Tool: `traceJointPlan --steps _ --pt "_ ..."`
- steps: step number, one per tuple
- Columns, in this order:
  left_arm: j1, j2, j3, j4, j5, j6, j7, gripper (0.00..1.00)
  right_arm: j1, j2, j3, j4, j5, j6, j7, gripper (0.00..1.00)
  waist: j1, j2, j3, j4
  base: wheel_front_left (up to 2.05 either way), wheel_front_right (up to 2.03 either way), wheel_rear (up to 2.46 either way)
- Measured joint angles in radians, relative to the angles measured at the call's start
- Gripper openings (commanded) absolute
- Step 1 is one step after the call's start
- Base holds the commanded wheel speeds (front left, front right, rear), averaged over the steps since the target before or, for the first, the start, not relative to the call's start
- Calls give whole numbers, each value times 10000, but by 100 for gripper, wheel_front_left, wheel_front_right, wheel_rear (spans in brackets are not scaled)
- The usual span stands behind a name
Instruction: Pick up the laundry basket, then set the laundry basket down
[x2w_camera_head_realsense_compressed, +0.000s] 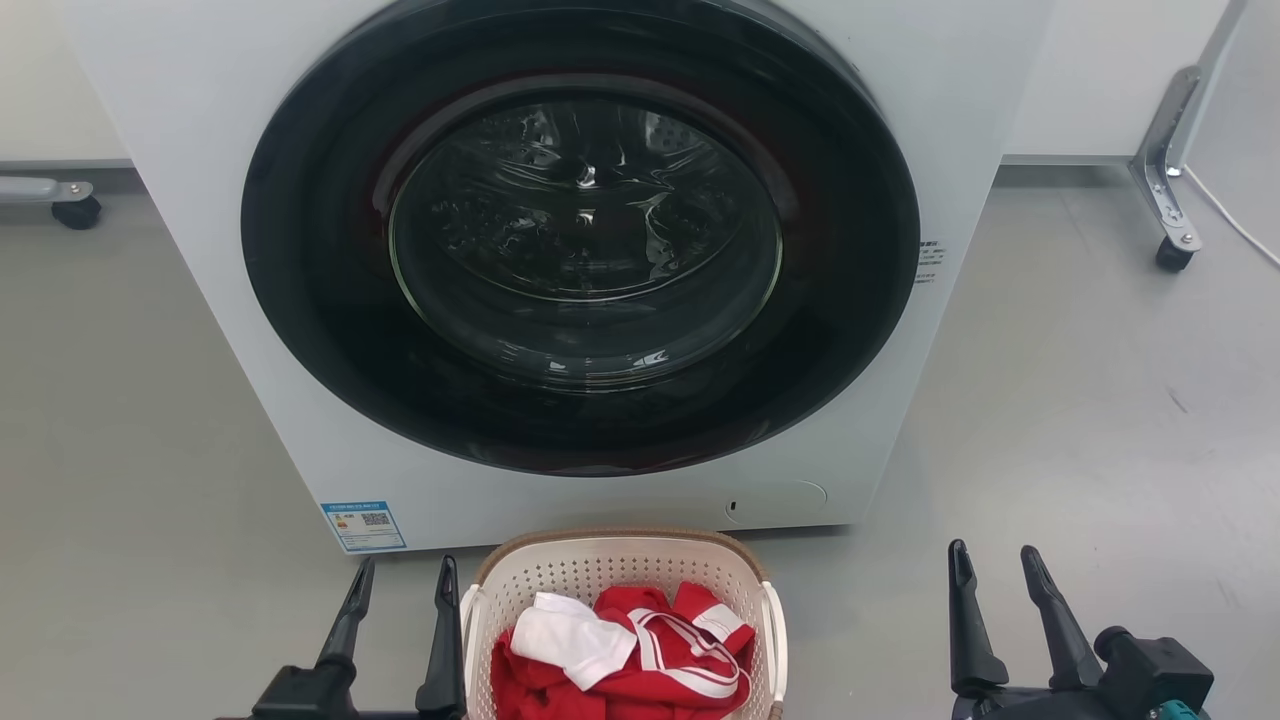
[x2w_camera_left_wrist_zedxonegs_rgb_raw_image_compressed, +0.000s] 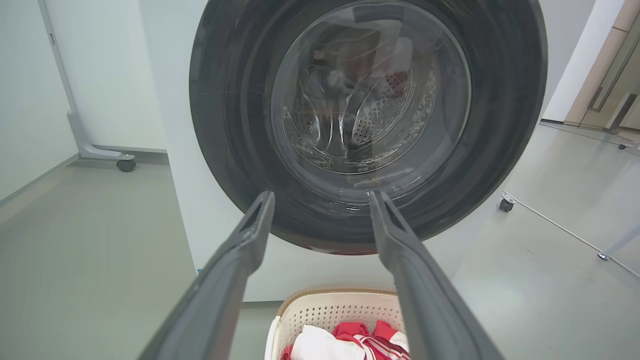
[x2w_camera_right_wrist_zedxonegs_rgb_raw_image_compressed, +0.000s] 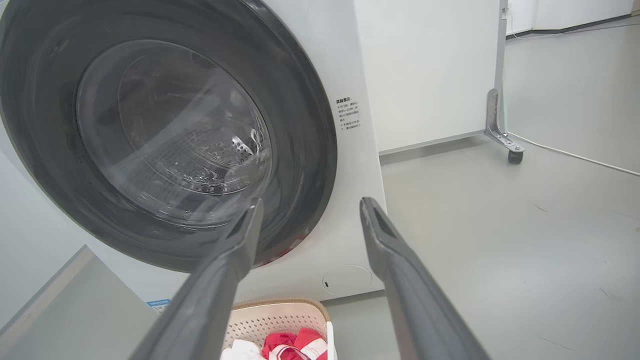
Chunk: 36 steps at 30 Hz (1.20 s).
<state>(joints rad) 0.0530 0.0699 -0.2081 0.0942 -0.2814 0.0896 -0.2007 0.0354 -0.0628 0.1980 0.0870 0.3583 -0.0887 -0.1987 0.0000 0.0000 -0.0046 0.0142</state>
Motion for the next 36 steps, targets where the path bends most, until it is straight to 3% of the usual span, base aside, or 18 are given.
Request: traceJointPlan --steps 16,36 --pt "199 -8 -238 -372 2174 349 -520 100 147 -25 322 -510 -2155 -343 -508 100 0 0 57 23 0 0 0" --pt "211 -67 -146 -372 2217 349 -520 100 183 -17 151 -510 -2186 -341 -508 100 0 0 172 64 0 0 0"
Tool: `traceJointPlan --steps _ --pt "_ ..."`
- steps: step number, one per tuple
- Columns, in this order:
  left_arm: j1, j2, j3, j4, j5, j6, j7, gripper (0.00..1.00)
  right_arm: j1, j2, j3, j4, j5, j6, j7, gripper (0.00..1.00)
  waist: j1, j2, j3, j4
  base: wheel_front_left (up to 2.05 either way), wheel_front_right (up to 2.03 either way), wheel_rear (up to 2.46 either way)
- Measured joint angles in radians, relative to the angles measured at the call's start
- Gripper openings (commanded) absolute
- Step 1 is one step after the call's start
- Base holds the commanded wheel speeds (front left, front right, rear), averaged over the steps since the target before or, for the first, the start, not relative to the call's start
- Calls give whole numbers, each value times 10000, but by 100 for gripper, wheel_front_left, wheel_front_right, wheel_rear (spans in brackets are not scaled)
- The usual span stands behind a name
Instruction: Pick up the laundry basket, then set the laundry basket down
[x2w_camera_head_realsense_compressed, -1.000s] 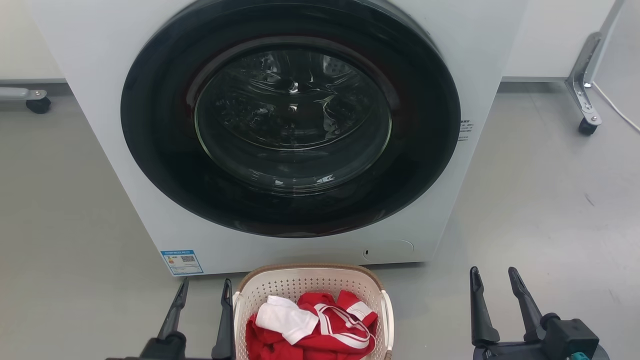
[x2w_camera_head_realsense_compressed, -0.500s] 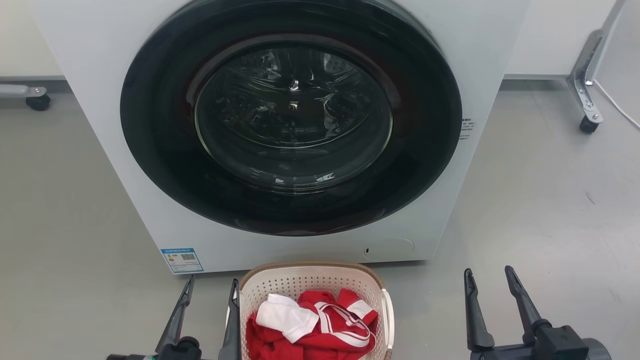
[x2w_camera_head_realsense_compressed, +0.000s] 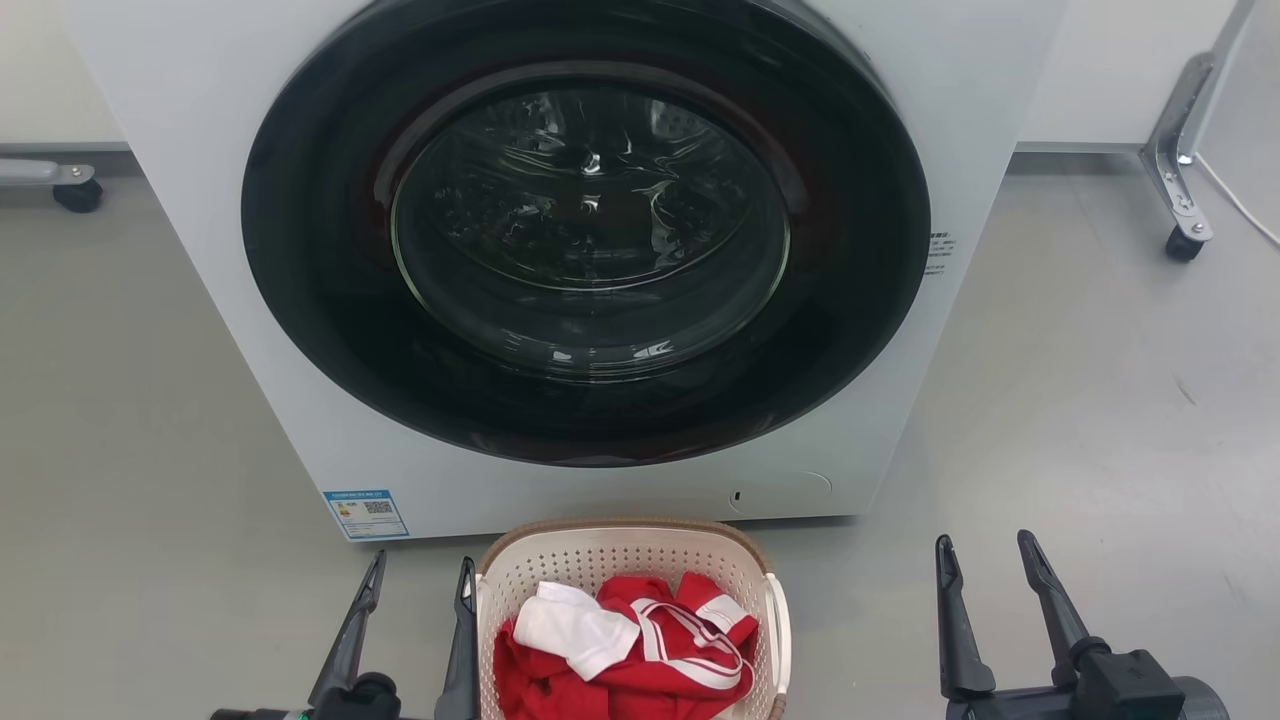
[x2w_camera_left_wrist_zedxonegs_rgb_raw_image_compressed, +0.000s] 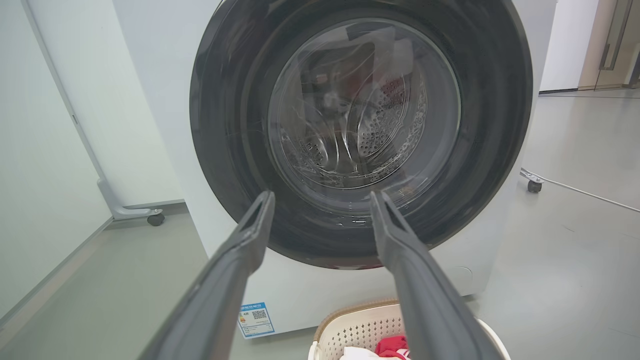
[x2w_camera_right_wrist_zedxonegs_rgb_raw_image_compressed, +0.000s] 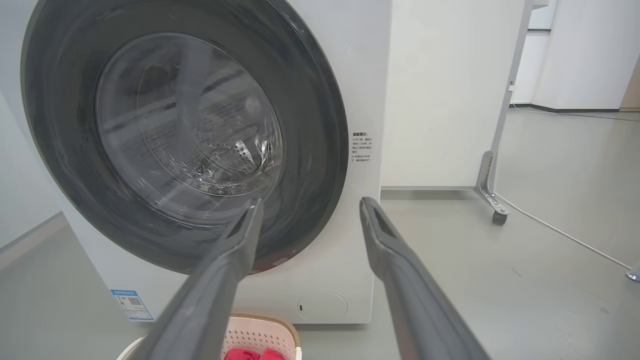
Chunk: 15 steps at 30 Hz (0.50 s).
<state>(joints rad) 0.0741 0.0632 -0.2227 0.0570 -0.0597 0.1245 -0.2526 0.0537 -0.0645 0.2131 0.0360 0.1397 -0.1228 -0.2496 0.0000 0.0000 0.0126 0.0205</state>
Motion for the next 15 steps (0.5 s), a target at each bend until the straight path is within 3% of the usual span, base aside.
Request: traceJointPlan --steps 15 --pt "-48 -15 82 -79 17 0 0 100 -45 25 -84 -171 -2 121 -29 100 0 0 545 12 0 0 0"
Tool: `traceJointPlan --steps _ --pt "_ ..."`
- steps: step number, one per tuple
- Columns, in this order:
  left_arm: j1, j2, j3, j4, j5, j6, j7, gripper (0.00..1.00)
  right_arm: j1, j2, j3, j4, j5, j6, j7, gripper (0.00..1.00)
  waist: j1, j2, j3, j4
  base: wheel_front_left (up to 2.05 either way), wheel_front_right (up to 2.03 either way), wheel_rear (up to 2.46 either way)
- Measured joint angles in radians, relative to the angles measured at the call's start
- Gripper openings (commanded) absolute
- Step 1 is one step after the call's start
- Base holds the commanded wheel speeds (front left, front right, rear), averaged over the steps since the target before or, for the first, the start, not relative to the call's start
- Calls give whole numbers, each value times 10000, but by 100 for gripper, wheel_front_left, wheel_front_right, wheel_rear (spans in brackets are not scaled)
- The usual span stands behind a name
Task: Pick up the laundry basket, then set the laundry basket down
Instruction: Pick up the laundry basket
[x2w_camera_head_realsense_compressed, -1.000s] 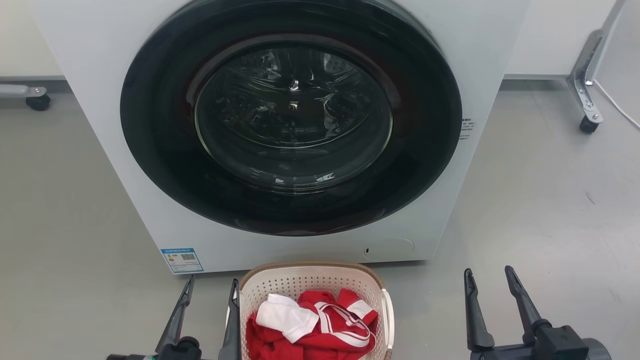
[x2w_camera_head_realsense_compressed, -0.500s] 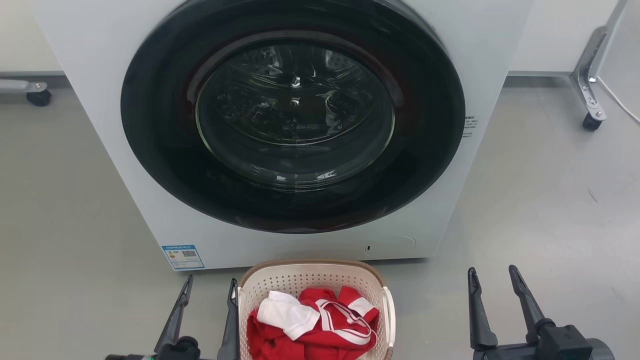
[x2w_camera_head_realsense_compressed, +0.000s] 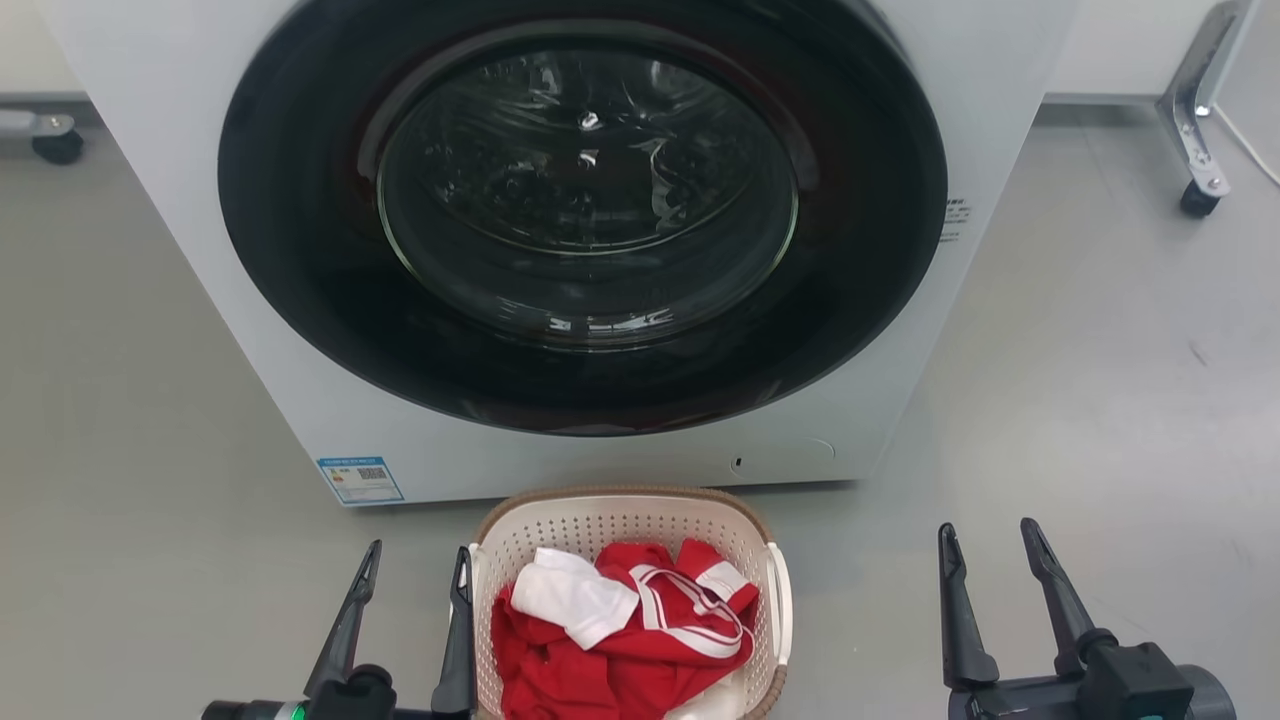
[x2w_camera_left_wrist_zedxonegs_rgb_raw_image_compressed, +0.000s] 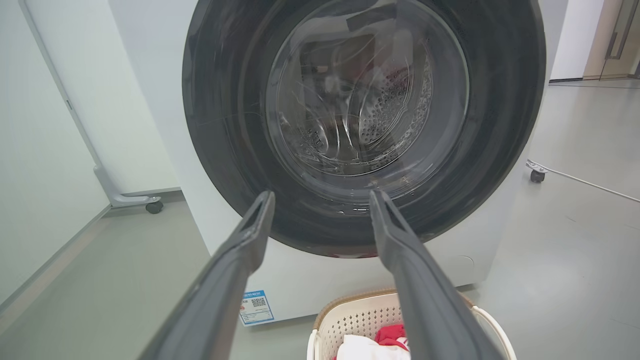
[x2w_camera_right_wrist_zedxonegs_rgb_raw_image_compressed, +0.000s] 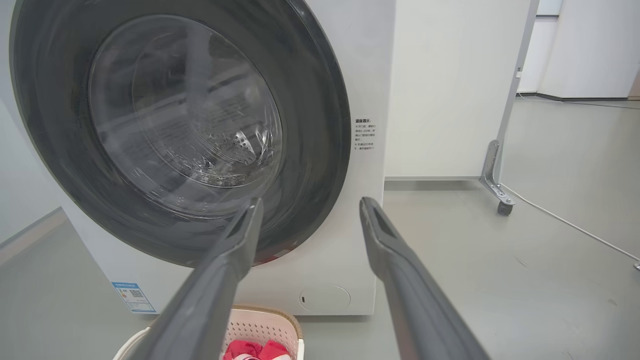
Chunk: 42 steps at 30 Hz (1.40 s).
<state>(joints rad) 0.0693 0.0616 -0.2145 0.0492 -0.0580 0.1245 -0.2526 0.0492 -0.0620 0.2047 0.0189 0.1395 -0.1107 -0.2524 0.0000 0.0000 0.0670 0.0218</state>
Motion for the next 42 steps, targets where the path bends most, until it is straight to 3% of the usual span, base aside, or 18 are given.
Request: traceJointPlan --steps 22,42 --pt "-2847 -69 81 1461 10 -201 0 100 -2564 -180 -598 957 35 581 -15 100 2 1 2841 -28 0 0 0" --pt "-5712 -205 174 4207 -113 -456 -2 100 -5286 -174 -562 3127 196 938 -42 100 2 2 5779 219 0 0 0"
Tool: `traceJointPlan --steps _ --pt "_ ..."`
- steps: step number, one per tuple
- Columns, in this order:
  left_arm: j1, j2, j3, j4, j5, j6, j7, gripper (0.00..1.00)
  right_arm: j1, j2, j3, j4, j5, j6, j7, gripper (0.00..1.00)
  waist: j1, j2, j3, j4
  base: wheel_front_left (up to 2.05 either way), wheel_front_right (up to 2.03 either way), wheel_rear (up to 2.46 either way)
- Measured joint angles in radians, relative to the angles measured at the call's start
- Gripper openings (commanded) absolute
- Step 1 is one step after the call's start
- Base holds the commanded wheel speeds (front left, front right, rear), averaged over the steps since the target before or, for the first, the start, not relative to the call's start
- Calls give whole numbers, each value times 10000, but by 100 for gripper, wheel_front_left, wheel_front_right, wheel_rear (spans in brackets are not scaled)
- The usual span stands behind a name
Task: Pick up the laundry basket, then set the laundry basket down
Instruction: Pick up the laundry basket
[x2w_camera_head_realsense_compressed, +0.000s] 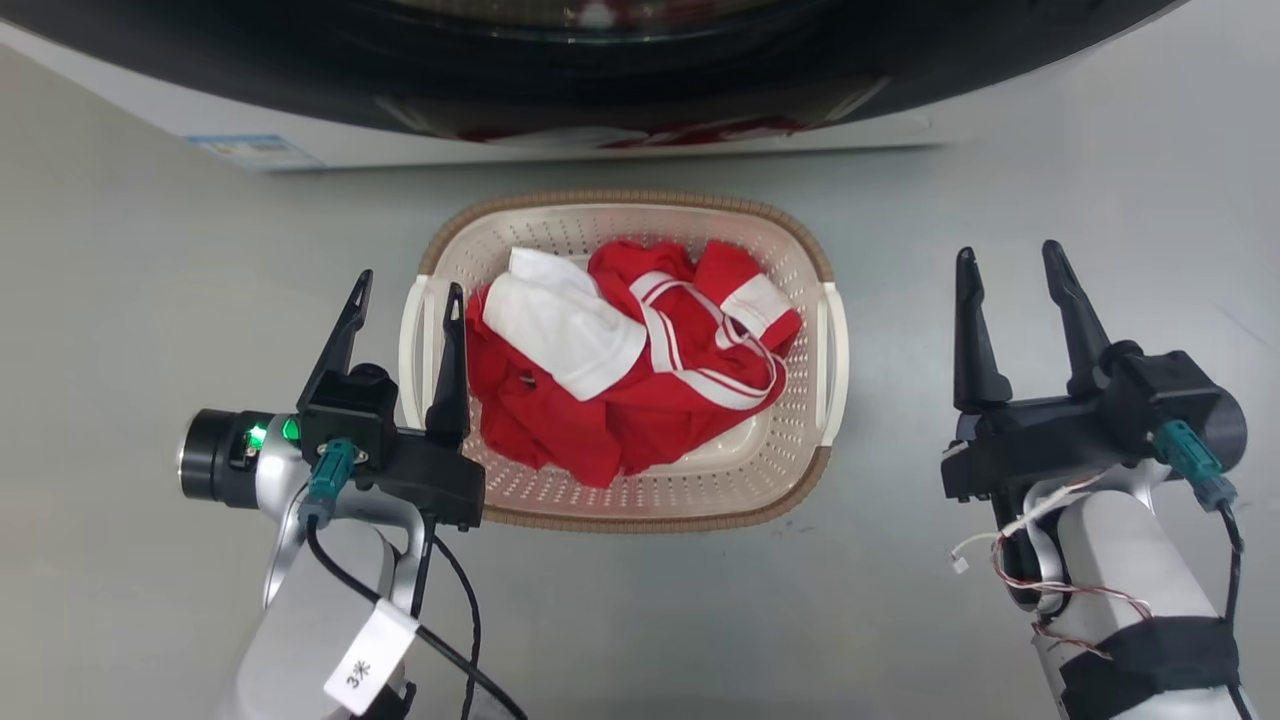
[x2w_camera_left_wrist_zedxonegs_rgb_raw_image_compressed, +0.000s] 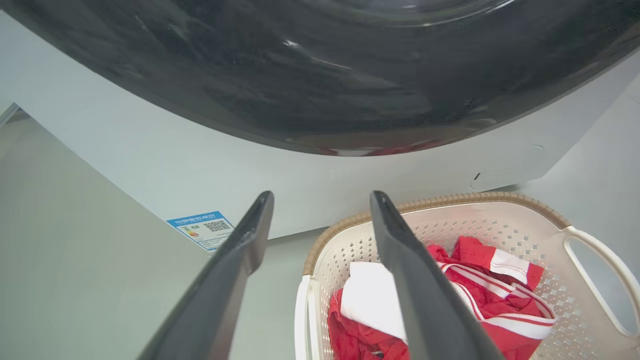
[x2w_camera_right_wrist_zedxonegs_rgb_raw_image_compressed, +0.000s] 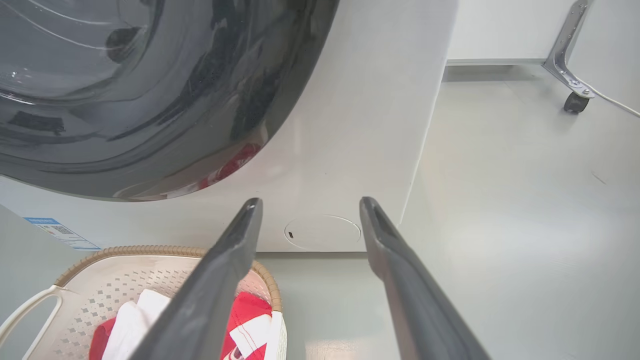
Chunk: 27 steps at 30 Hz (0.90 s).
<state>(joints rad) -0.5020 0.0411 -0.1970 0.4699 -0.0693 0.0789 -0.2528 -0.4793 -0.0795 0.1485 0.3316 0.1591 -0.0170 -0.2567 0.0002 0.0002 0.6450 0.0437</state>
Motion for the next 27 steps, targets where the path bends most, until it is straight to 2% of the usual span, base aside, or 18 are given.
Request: traceJointPlan --steps 7,18,27 --pt "-435 -29 15 945 -75 -33 0 100 -455 23 309 892 0 142 0 100 -1 0 681 108 0 0 0" --pt "-1206 -38 36 2376 -104 -192 4 100 -1001 102 510 2332 255 115 0 100 -2 -1 1389 217 0 0 0" --pt "-2049 -59 105 3302 -307 -265 138 100 -1739 107 577 2909 357 81 0 100 -2 0 1990 250 0 0 0"
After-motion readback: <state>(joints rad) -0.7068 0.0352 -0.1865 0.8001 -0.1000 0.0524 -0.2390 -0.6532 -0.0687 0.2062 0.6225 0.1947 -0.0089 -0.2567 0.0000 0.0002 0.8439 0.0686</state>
